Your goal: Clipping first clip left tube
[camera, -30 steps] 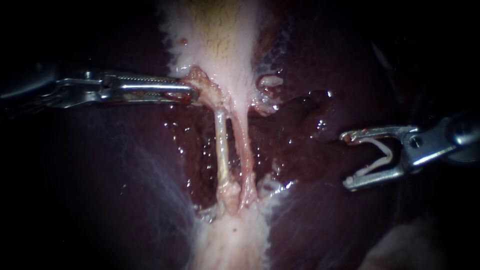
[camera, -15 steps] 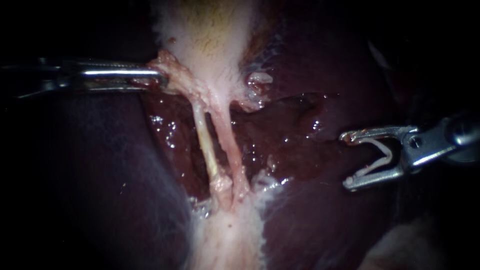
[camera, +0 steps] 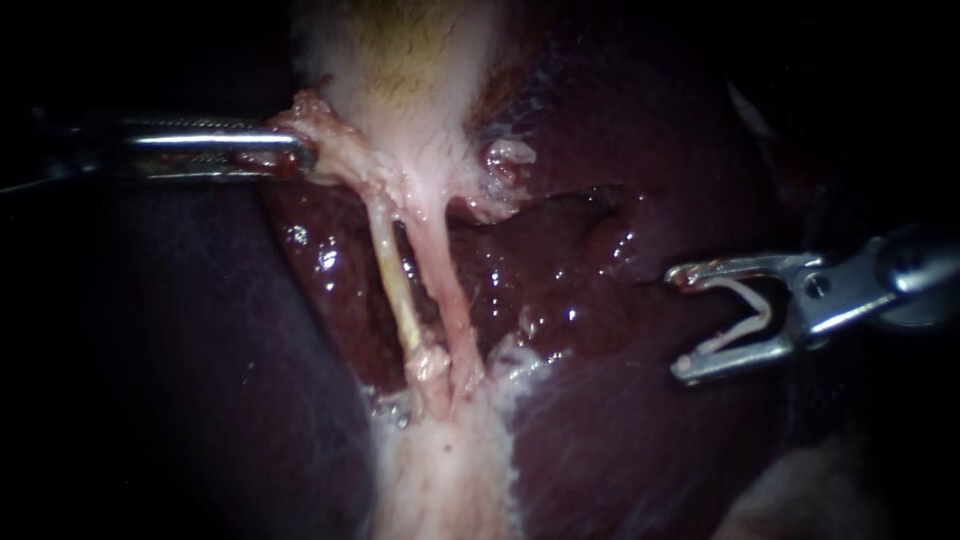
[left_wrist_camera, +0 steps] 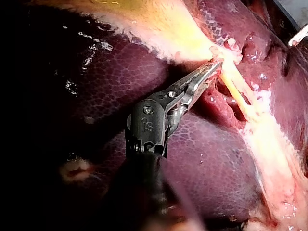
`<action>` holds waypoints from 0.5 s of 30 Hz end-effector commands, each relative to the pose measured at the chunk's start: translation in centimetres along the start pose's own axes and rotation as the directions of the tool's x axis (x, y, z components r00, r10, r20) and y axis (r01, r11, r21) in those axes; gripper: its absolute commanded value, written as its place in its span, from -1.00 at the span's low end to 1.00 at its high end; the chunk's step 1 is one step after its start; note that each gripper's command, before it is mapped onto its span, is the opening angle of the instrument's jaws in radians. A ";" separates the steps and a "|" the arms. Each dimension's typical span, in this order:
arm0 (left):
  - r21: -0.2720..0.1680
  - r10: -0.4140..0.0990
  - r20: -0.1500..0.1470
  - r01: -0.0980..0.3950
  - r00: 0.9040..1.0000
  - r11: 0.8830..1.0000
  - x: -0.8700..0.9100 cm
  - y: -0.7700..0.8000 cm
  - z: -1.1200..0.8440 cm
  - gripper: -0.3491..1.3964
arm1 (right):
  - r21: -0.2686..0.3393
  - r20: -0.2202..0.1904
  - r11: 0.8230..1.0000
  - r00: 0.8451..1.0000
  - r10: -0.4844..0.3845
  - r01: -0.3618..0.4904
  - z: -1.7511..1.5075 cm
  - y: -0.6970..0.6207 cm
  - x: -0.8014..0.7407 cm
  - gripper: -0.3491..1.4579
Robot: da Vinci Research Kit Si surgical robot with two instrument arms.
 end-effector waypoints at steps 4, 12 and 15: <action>0.004 0.003 -0.001 -0.003 1.000 1.000 -0.03 0.01 0.04 -1.00 | -0.015 -0.016 0.999 0.999 0.044 -0.044 0.24 -0.04 0.14 -0.07; 0.000 0.004 0.000 -0.004 1.000 1.000 -0.05 0.02 0.09 -1.00 | -0.014 -0.066 0.993 0.991 0.118 -0.119 0.72 -0.02 0.48 -0.07; 0.001 0.004 0.000 -0.004 1.000 1.000 -0.05 0.02 0.09 -1.00 | -0.009 -0.083 0.992 0.989 0.121 -0.122 0.85 -0.01 0.56 -0.07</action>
